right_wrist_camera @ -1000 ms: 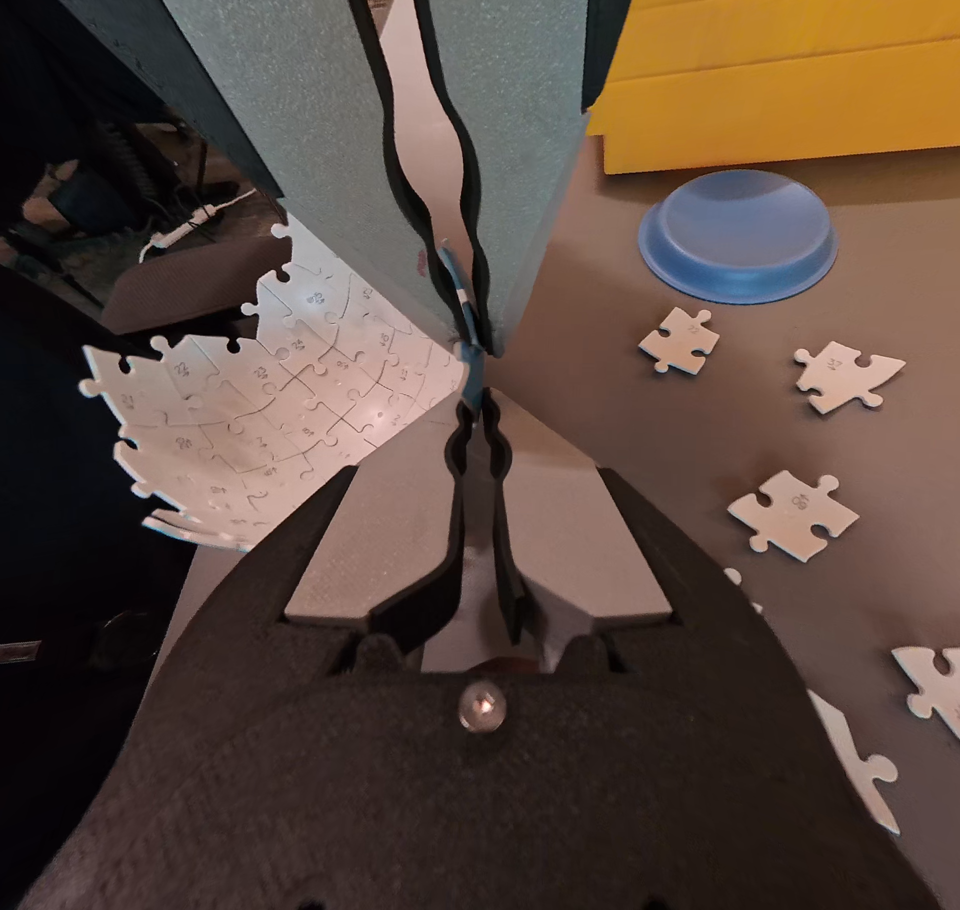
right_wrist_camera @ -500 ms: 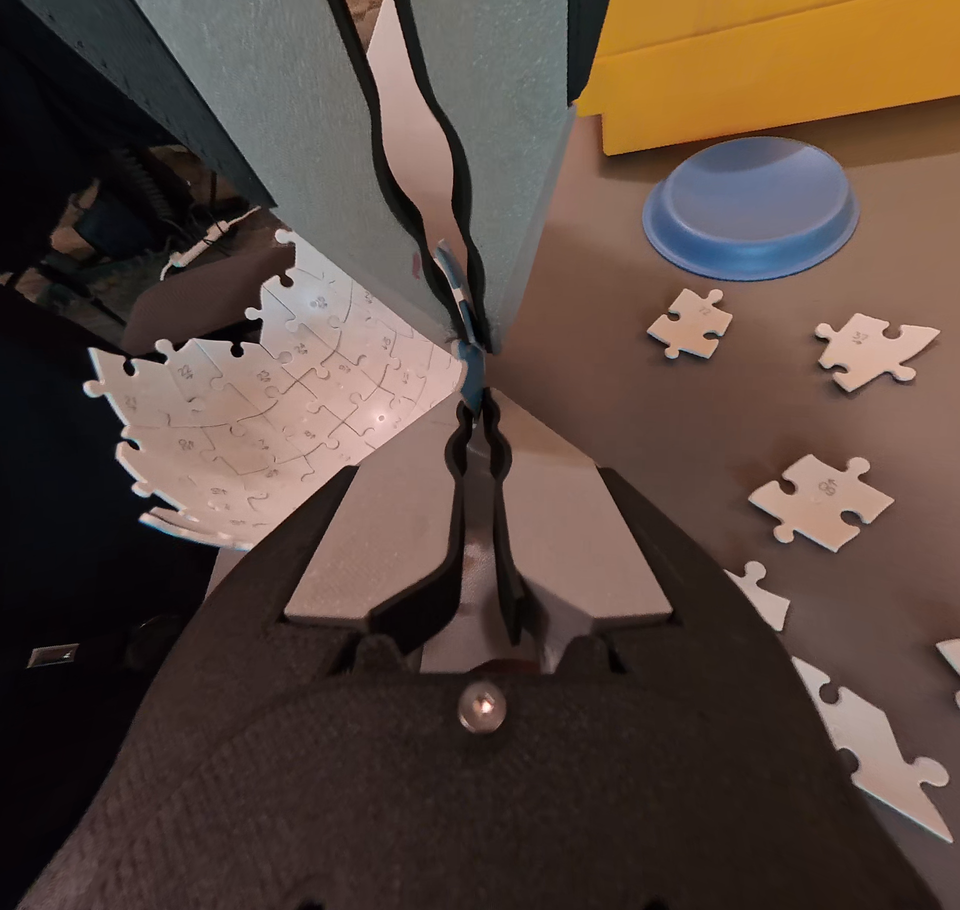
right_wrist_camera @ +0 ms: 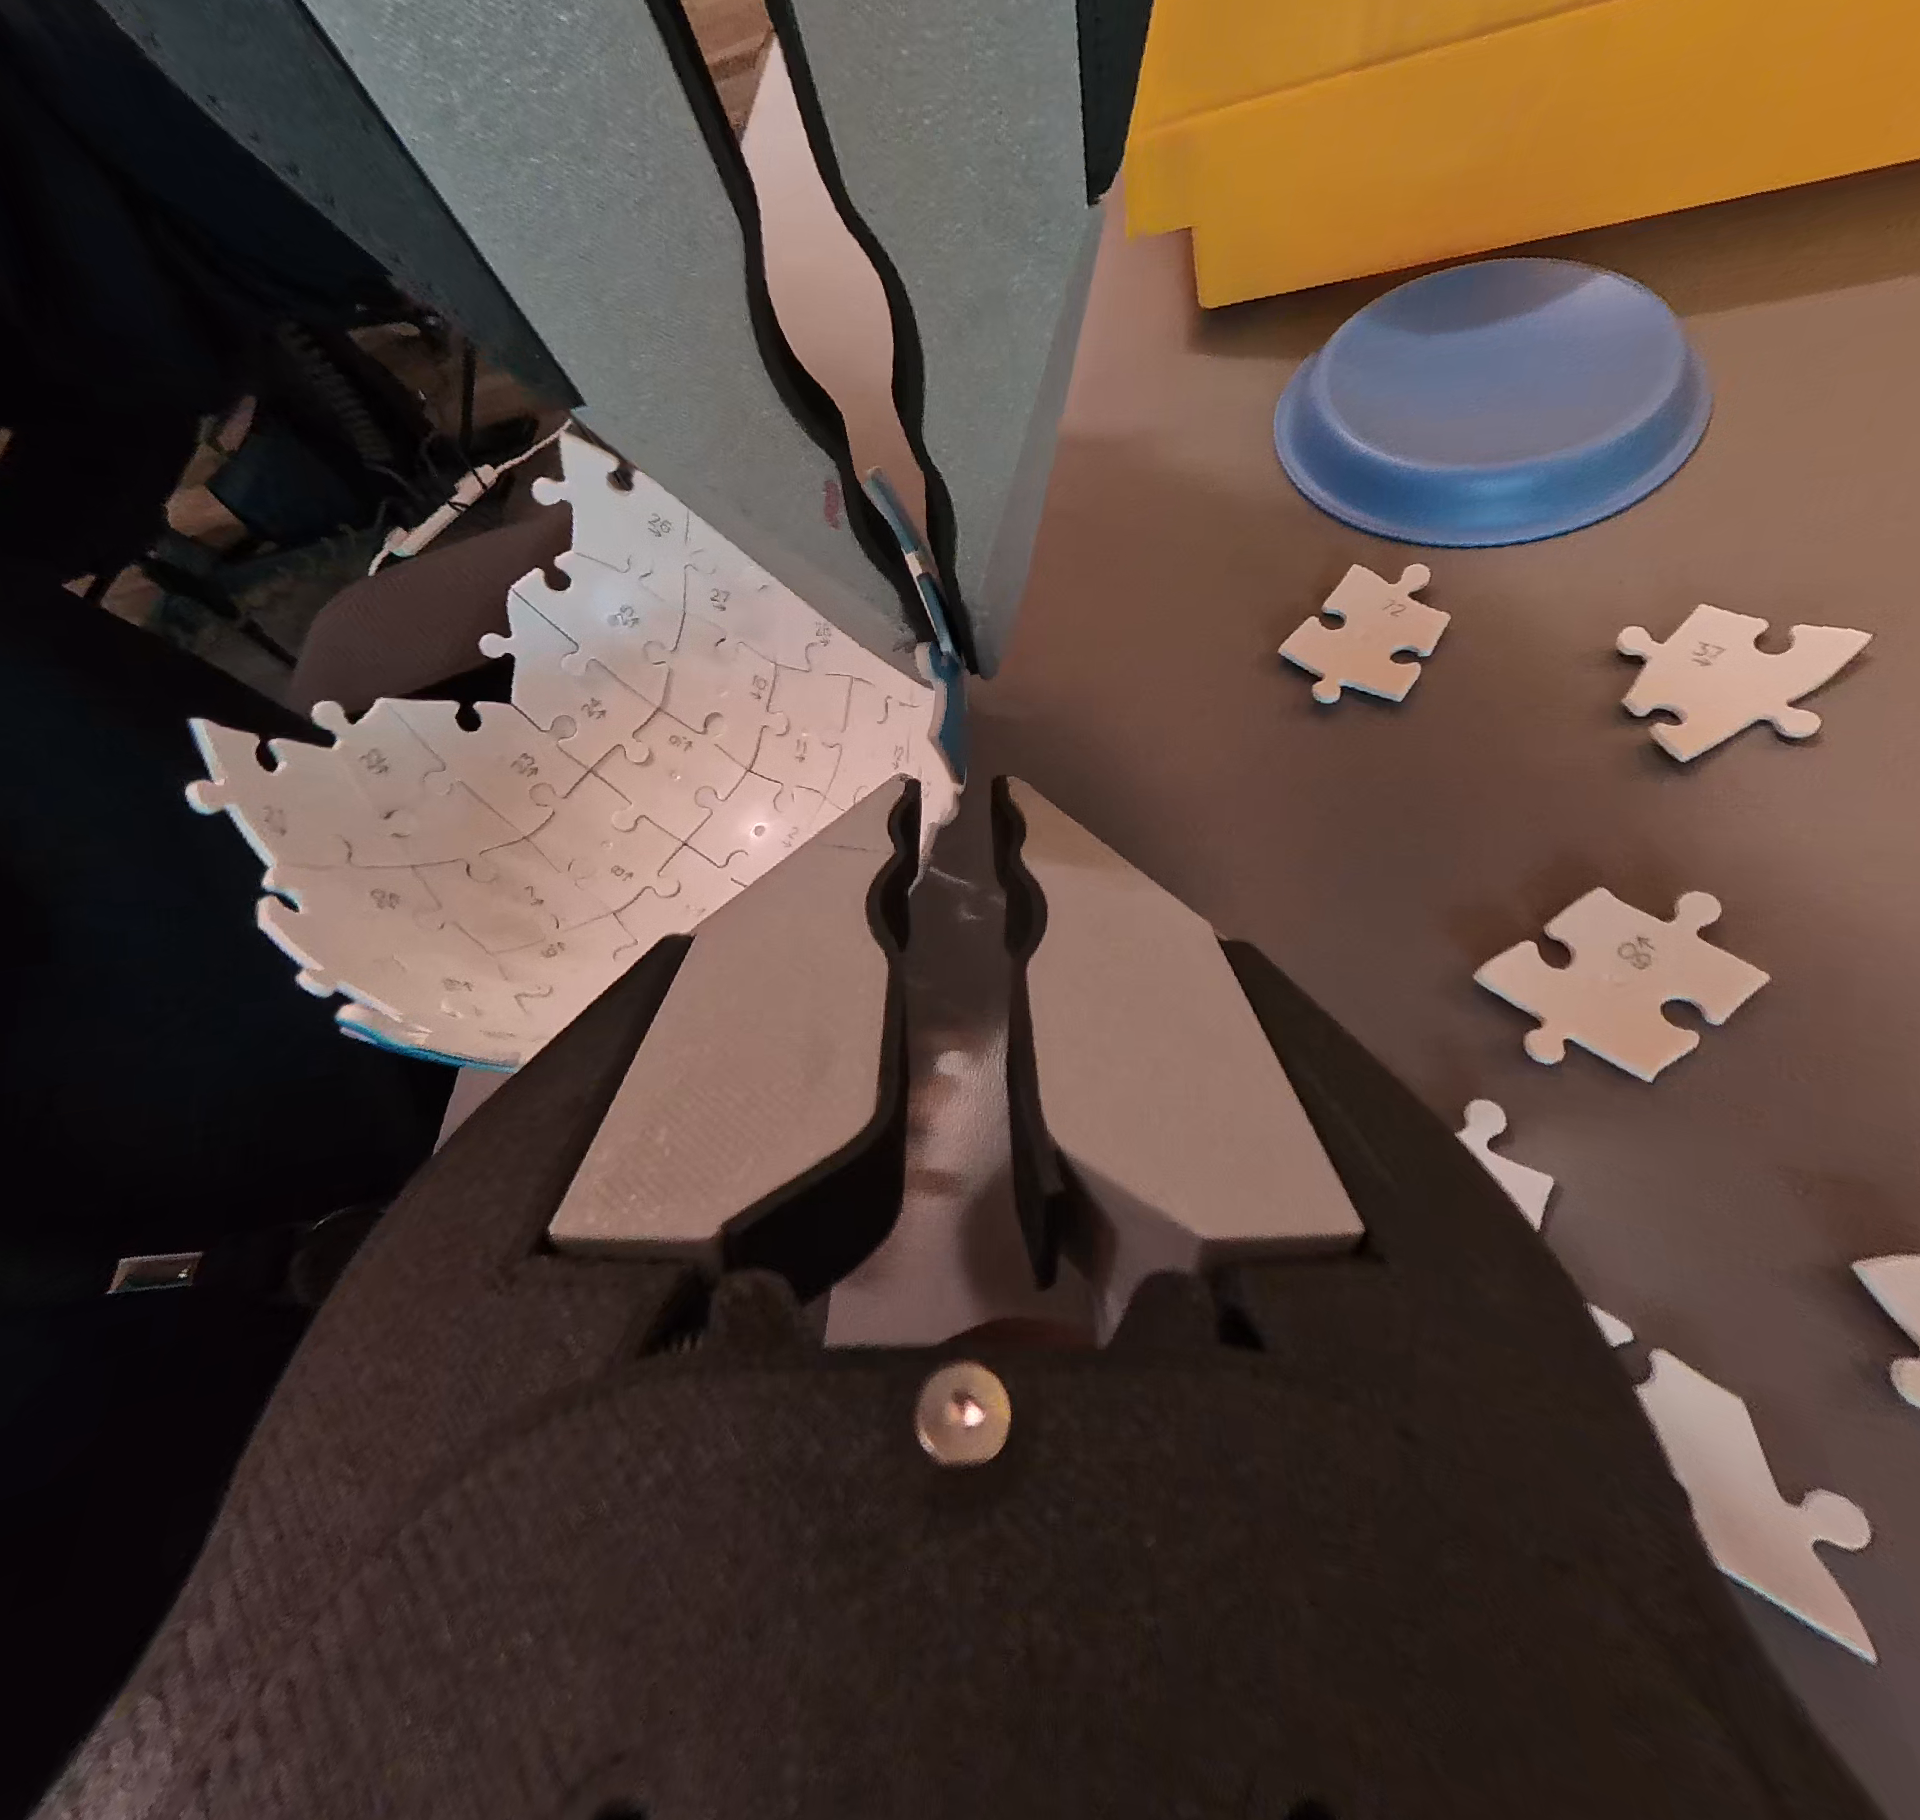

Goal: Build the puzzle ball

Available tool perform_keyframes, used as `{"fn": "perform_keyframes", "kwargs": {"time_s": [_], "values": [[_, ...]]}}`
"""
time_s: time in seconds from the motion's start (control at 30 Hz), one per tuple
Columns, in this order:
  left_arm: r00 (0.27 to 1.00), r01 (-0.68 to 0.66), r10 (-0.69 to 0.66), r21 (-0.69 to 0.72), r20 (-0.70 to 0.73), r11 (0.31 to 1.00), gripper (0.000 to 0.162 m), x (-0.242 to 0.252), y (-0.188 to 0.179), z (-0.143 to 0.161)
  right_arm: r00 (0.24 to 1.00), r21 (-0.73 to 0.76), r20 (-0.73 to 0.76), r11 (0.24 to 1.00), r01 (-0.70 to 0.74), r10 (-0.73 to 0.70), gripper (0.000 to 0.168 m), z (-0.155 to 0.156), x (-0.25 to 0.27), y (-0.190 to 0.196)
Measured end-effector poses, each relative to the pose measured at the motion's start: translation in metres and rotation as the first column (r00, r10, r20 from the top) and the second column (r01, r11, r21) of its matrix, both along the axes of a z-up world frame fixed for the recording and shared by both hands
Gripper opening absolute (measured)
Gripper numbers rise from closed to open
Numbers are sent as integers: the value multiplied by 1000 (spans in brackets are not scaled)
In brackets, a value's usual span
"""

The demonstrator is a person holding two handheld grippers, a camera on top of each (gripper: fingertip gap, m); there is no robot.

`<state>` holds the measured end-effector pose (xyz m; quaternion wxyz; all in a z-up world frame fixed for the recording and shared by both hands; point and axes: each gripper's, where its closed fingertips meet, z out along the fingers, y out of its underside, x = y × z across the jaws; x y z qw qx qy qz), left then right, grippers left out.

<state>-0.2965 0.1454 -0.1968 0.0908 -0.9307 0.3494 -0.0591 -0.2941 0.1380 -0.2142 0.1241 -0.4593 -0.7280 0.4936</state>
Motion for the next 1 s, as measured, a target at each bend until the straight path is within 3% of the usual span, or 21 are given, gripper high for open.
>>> {"fn": "perform_keyframes", "kwargs": {"time_s": [0.5,0.8,1.0], "values": [[999,-21,21,2,31,1000,13,-1,-2,7,1000,-12,-29,1000,10,-11,13,8,8,7],[991,-113,99,168,89,979,15,-21,-8,49,969,-1,-132,978,209,-207,19,41,33,78],[947,-282,212,311,242,908,27,-44,5,64,918,27,-159,928,371,-363,24,45,47,125]]}}
